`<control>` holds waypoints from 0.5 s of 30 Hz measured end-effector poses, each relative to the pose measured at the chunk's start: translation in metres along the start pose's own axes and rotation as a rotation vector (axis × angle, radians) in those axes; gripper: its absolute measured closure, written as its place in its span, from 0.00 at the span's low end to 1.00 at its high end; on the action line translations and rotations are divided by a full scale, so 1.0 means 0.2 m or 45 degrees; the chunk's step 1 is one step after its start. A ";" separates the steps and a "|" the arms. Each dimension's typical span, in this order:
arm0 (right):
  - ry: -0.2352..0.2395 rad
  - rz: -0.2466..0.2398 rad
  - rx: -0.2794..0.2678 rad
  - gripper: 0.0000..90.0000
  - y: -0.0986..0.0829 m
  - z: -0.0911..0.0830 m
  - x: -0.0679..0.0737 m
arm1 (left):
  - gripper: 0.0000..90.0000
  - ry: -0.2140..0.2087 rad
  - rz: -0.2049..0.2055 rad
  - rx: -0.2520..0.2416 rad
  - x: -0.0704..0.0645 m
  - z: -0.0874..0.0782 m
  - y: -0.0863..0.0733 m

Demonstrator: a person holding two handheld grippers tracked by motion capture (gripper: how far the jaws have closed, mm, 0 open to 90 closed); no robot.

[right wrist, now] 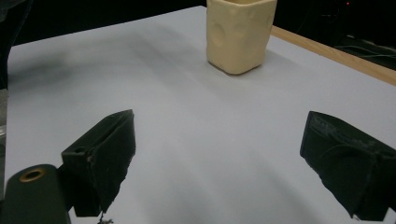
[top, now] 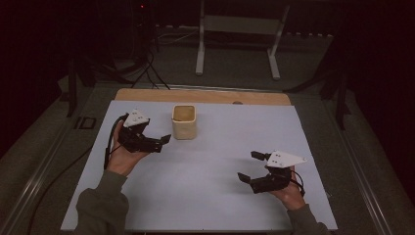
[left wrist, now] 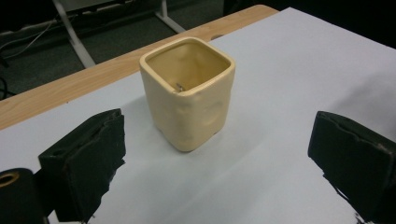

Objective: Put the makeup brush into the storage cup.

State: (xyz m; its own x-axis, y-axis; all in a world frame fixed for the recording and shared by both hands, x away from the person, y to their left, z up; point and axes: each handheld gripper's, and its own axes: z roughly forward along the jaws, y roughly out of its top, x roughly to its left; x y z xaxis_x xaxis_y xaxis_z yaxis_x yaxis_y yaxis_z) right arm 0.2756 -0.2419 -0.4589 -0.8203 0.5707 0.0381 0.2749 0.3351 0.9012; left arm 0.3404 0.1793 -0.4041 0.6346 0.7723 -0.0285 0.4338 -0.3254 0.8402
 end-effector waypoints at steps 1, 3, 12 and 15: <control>-0.002 0.003 0.003 0.12 0.00 0.00 0.00 | 0.05 -0.003 -0.005 -0.002 0.00 0.00 -0.01; -0.003 0.004 0.006 0.12 0.00 0.00 0.00 | 0.05 0.002 -0.010 -0.004 0.00 -0.01 -0.02; -0.008 0.001 0.005 0.12 0.00 -0.01 0.00 | 0.05 -0.003 -0.020 -0.029 0.01 -0.05 -0.07; -0.012 0.002 0.007 0.12 0.00 -0.01 0.00 | 0.05 0.002 -0.019 -0.027 0.01 -0.06 -0.09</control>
State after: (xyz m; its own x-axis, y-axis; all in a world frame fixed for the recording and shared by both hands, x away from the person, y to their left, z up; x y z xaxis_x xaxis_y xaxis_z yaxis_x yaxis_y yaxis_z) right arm 0.2746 -0.2438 -0.4586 -0.8152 0.5782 0.0353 0.2788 0.3382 0.8988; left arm 0.3258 0.1938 -0.4121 0.6272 0.7778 -0.0404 0.4298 -0.3023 0.8508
